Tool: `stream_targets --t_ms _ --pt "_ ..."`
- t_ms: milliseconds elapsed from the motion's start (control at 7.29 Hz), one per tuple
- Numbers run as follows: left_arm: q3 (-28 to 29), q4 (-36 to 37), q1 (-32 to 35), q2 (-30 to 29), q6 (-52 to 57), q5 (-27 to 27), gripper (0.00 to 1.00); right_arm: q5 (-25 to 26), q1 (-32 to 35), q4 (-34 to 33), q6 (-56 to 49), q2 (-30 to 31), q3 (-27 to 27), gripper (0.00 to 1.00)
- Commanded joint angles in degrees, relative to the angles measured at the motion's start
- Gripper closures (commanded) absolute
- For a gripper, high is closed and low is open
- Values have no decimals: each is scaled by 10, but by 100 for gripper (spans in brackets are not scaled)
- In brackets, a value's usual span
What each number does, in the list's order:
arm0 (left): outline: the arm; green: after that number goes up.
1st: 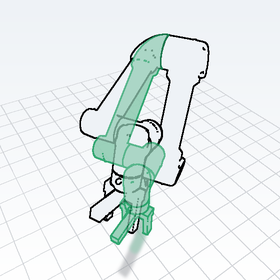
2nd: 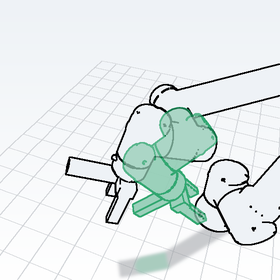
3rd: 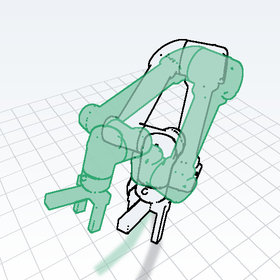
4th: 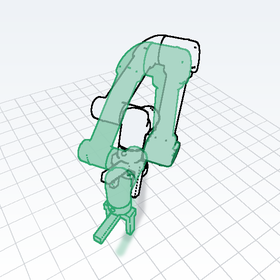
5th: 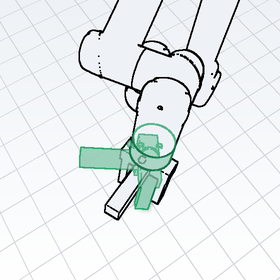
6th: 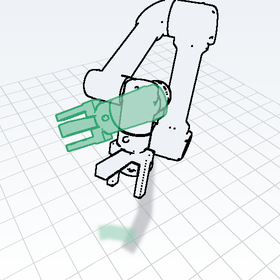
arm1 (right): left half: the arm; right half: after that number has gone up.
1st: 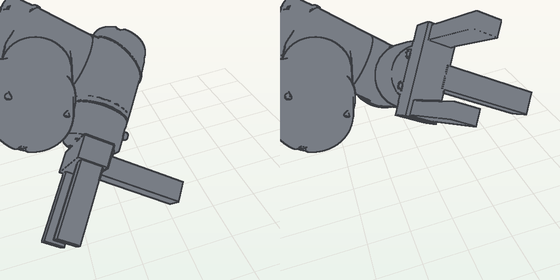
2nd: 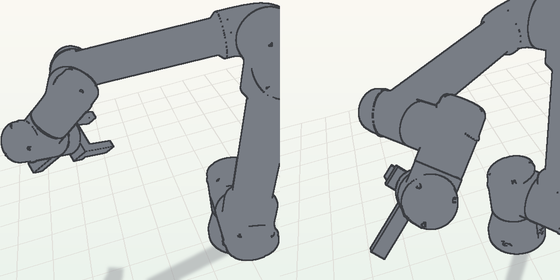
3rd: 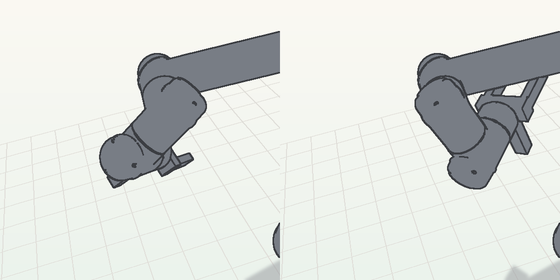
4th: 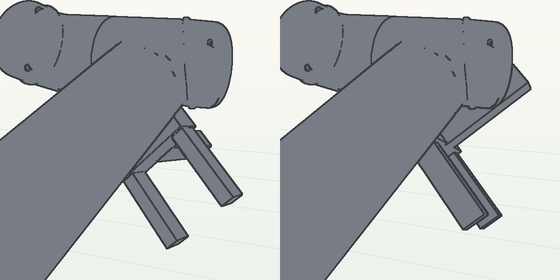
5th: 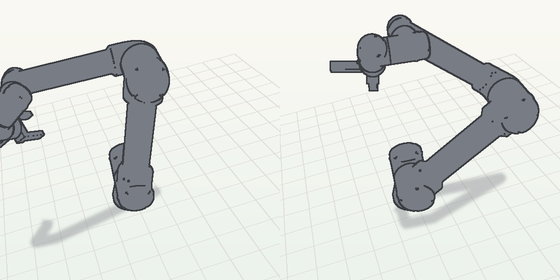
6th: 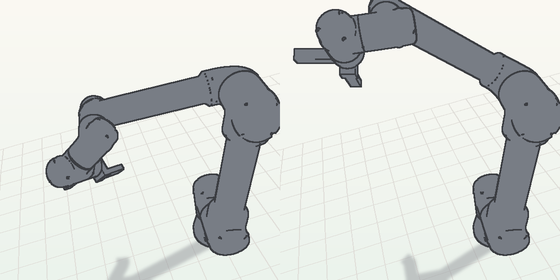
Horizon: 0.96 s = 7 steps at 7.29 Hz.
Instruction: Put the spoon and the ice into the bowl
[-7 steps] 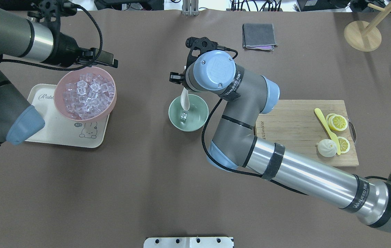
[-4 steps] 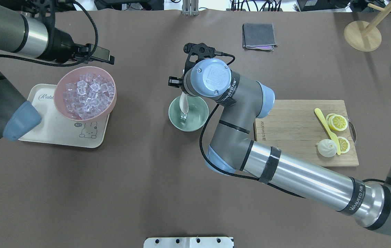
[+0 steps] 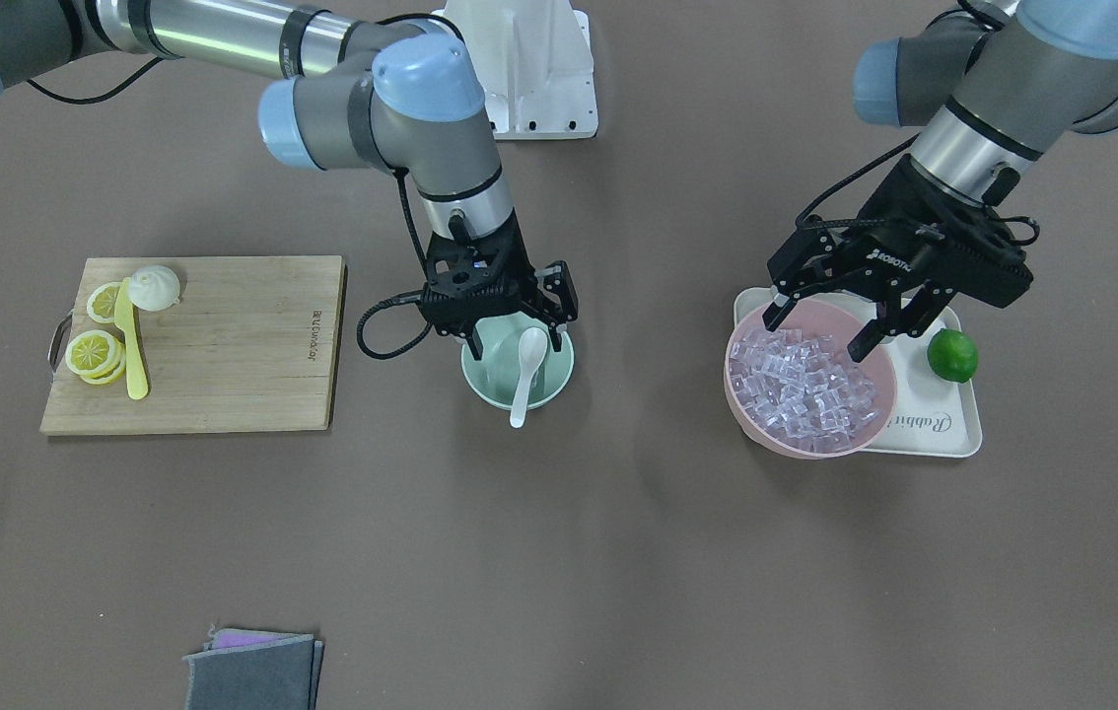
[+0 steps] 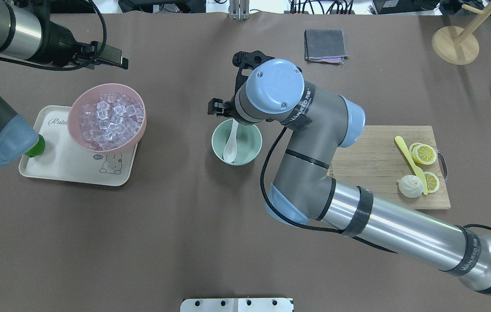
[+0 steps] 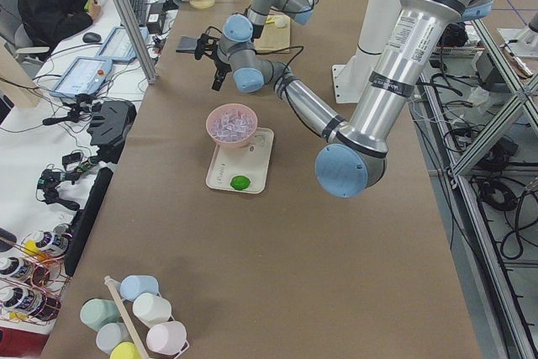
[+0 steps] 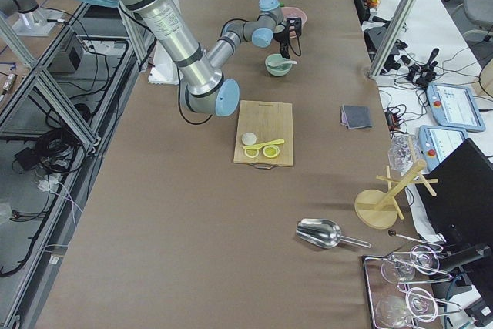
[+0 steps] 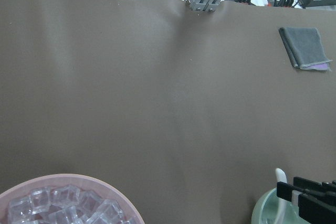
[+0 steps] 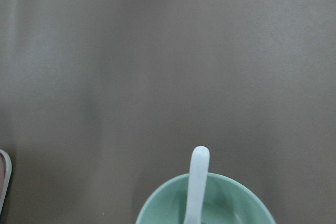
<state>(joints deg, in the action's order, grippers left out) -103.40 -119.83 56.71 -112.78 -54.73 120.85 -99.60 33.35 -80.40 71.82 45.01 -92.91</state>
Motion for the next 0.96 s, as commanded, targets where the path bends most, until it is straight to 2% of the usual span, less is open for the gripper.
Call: stream_targets --t_ms 0,137,411,549,686,823 --pt "-3 0 41 44 94 -2 2 -68 62 -162 -146 93 -175 0" --pt "2 6 71 72 189 -3 2 -82 100 -172 -232 165 -224 0" --pt "3 6 151 145 303 23 2 -77 161 -172 -283 262 -258 0" --pt "27 7 205 154 382 36 2 -74 183 -163 -282 300 -257 0" --pt "60 3 241 168 438 41 2 -71 232 -155 -282 322 -256 0" --pt "72 0 270 174 459 43 2 -83 282 -150 -283 329 -246 0"
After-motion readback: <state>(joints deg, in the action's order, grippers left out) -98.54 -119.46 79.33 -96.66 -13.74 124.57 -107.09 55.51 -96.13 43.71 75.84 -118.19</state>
